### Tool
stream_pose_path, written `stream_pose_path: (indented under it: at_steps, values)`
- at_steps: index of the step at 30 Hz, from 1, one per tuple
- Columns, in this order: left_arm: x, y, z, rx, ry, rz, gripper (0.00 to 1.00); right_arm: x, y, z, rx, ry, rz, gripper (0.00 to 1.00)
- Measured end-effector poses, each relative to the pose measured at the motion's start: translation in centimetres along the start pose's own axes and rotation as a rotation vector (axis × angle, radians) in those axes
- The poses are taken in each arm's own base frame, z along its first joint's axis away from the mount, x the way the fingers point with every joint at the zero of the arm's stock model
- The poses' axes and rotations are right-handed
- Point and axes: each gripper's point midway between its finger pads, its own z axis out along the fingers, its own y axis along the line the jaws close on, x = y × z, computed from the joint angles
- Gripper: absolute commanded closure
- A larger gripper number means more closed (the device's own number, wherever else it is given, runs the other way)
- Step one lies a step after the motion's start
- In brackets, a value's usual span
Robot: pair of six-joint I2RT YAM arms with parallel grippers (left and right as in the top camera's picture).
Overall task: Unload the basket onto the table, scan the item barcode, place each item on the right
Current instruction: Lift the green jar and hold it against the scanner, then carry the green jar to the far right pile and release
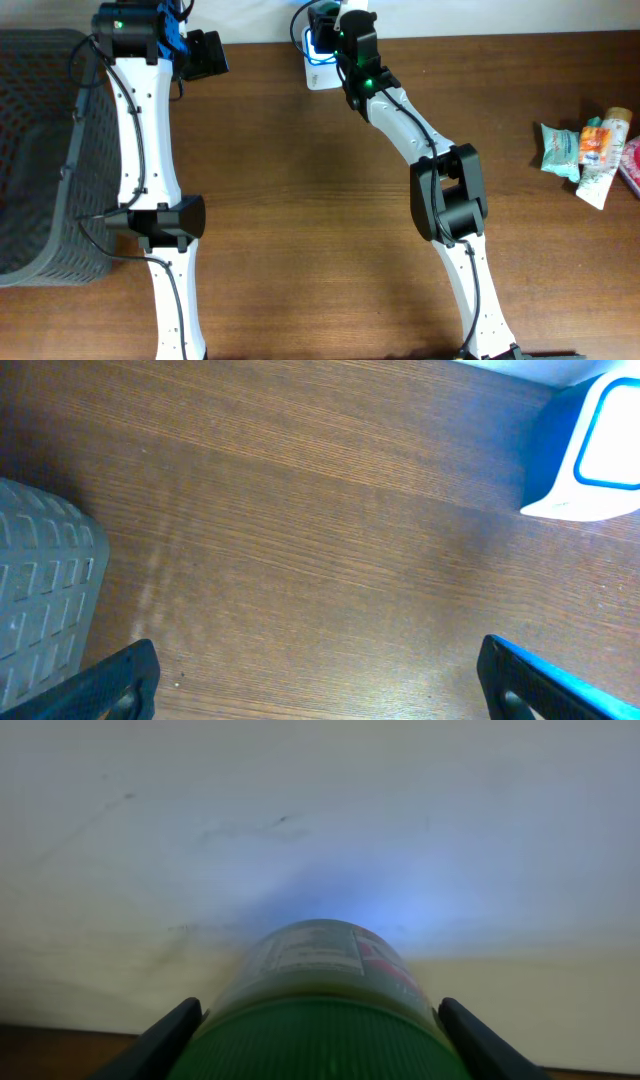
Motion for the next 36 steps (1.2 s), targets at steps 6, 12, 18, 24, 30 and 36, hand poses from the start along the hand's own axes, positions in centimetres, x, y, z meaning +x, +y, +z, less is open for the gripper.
stream_pose_path:
  at_steps: [6,12,18,24,30,36]
  values:
    - [0.0,0.0,0.0,0.000,0.000,0.000,0.01,0.1,-0.3,0.0,0.008,0.007,0.000,0.47]
    - [0.0,0.0,0.0,-0.001,0.002,0.000,0.01,-3.9,-6.9,-4.2,0.171,0.171,0.072,0.48]
    - [0.0,0.0,0.0,0.000,0.000,0.000,0.01,-8.0,-21.7,-16.0,0.525,0.393,0.221,0.51]
    - [0.0,0.0,0.0,0.000,0.000,0.000,0.01,-4.2,-32.7,-25.2,0.760,0.623,0.325,0.45]
    - [0.0,0.0,0.0,0.000,0.001,0.000,0.01,-2.1,-39.7,-29.3,0.860,0.649,0.375,0.45]
    - [0.0,0.0,0.0,0.000,0.001,0.000,0.01,-1.1,-43.6,-27.1,0.862,0.528,0.350,0.40]
